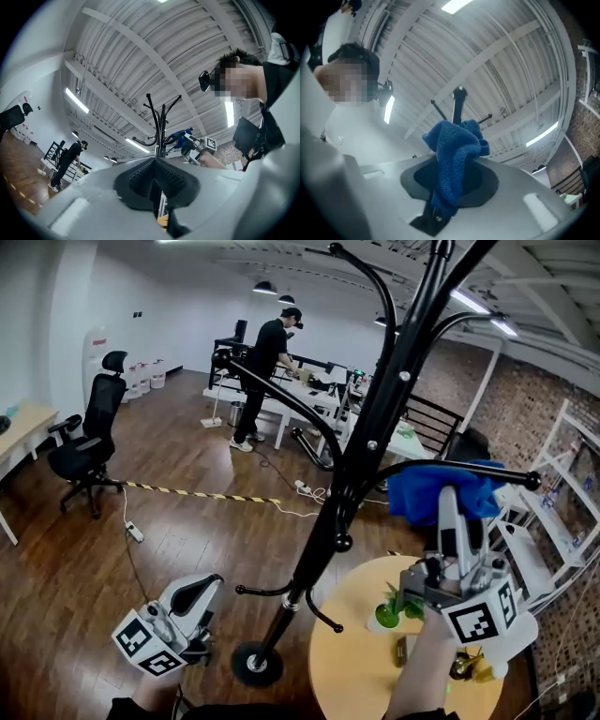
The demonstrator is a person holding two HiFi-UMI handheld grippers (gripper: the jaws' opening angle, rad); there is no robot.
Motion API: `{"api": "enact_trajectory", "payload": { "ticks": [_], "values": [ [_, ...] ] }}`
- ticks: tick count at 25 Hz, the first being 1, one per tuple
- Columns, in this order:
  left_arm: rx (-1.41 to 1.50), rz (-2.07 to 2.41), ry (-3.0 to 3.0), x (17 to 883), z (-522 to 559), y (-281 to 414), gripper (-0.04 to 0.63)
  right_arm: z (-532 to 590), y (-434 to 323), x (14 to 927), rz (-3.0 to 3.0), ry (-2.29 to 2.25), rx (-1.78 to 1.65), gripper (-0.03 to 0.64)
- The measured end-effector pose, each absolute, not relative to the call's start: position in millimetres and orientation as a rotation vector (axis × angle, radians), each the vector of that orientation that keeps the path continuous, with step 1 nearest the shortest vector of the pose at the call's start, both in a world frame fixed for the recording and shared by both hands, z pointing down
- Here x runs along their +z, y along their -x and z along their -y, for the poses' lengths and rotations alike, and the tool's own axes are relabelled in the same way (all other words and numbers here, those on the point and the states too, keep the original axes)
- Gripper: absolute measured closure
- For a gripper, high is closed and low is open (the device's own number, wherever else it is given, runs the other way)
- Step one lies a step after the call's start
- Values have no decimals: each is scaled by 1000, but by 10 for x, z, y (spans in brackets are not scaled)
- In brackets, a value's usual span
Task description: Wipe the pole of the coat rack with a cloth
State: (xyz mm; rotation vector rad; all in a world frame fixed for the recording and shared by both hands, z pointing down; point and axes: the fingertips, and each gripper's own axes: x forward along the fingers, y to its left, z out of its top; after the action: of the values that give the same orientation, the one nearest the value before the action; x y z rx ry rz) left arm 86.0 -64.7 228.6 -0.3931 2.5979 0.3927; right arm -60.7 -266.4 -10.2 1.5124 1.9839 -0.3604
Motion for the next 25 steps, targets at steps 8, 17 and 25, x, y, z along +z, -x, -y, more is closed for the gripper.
{"api": "enact_trajectory", "payload": {
  "ticks": [8, 17, 25],
  "values": [
    [409, -2600, 447, 2303, 742, -734, 593, 3182, 448, -413, -1923, -1399, -383, 528],
    [423, -2602, 437, 2352, 742, -763, 594, 2915, 531, -276, -1936, -1446, -373, 528],
    [438, -2606, 377, 2397, 647, -897, 593, 1938, 793, 559, -2095, -1700, -227, 528]
  ]
}}
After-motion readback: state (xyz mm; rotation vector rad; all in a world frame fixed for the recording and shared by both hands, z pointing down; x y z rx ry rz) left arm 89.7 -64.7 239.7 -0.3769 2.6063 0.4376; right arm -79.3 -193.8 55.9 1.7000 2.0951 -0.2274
